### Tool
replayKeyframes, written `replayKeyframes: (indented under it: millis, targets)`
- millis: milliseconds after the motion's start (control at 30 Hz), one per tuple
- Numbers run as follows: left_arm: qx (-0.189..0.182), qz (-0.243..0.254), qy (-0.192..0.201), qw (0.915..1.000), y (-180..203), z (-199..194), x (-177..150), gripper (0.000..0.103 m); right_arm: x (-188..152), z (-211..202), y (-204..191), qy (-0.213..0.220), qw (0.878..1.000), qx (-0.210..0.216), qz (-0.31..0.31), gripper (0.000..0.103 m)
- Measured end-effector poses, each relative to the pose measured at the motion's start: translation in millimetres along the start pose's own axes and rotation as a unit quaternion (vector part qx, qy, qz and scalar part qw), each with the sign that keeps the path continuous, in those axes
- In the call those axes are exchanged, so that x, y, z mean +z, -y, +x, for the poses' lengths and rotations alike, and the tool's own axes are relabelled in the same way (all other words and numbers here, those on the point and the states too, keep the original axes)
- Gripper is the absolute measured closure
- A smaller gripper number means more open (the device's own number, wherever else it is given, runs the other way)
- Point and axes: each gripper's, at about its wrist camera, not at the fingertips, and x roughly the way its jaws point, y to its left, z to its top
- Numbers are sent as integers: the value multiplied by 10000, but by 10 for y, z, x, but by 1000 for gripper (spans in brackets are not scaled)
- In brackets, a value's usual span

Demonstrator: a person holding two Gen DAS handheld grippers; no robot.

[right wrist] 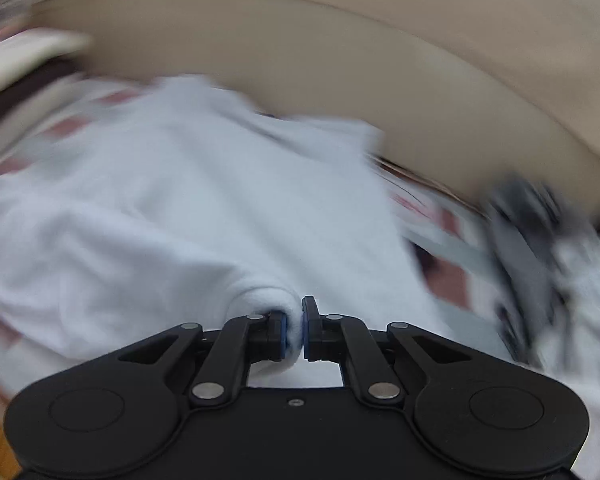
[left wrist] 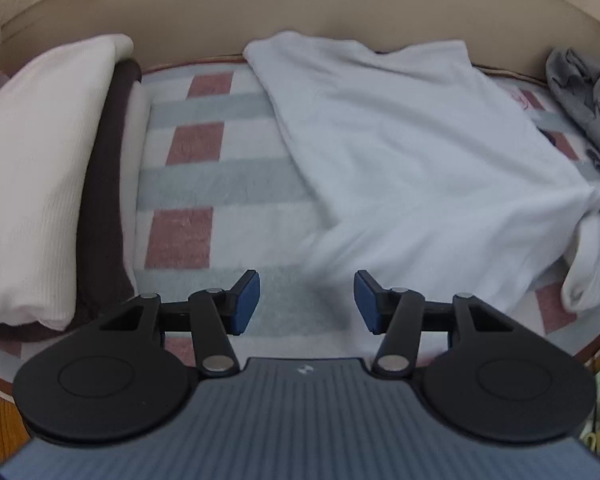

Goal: Fold clothes

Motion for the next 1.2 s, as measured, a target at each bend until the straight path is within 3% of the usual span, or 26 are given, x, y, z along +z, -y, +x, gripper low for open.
replayKeyframes:
  millis: [133, 267, 367, 433, 567, 633, 767, 800, 833, 867, 967, 1033, 1200]
  targets:
    - [-312, 34, -115, 9994, 111, 113, -51, 51, -187, 329, 523, -616, 9892, -127, 1321, 96]
    - [-623, 222, -68, 9978, 278, 168, -84, 42, -218, 278, 477, -595, 9881, -263, 1395, 93]
    - [-887, 545, -9, 9946, 396, 293, -144, 35, -242, 239, 443, -579, 9870, -365, 1451, 73]
    - [-934, 641, -239, 9933, 439, 469, -187, 35, -257, 211, 420, -563, 9863, -427, 1489, 66]
    - [-1370, 505, -601, 9875, 486, 735, -241, 35, -249, -63, 414, -58, 9863, -99, 1645, 64]
    - [-1482, 422, -620, 9861, 530, 835, -240, 35, -246, -134, 434, 144, 9847, 96, 1736, 54]
    - [-1392, 457, -505, 9879, 636, 904, -127, 34, -225, -137, 452, 337, 9807, 277, 1903, 50]
    - [-1393, 489, -449, 9880, 651, 897, -105, 36, -223, -126, 455, 332, 9793, 342, 1967, 50]
    - [-1394, 522, -392, 9881, 666, 889, -82, 54, -230, -130, 447, 342, 9779, 418, 2021, 50]
    - [-1383, 547, -288, 9885, 676, 841, -59, 78, -236, -134, 438, 351, 9764, 495, 2073, 50]
    - [-1350, 622, 25, 9889, 706, 697, 12, 88, -223, -179, 333, 482, 9748, 916, 1974, 50]
    - [-1327, 671, 234, 9886, 727, 601, 58, 88, -209, -221, 246, 605, 9729, 1231, 1863, 50]
    - [-1744, 761, 564, 9801, 793, 293, 340, 88, -152, -350, -357, 778, 9771, 1823, 778, 50]
